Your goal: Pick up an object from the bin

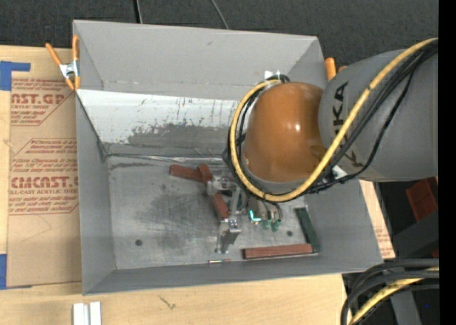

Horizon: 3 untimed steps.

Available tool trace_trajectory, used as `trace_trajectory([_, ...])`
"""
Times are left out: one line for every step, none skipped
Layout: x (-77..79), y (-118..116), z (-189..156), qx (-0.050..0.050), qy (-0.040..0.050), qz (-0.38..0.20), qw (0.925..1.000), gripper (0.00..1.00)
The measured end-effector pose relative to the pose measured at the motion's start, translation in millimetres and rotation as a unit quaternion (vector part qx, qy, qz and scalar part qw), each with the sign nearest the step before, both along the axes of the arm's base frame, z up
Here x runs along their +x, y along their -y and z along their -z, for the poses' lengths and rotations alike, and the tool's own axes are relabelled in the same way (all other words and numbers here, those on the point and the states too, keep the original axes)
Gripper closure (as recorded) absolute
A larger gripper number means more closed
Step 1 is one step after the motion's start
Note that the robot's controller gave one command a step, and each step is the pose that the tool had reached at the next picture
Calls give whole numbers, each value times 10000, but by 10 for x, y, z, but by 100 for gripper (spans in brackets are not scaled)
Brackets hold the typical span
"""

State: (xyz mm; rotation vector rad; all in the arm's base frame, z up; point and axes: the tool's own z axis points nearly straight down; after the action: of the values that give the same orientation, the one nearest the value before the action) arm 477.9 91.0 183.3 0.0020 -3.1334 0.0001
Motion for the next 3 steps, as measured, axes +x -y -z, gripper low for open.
trace_trajectory([20,5,-36,5,40,6,10000,0])
trace_trajectory([153,528,645,5,69,-361,9993,0])
trace_trajectory([282,908,1098,14,0,366,9993,100])
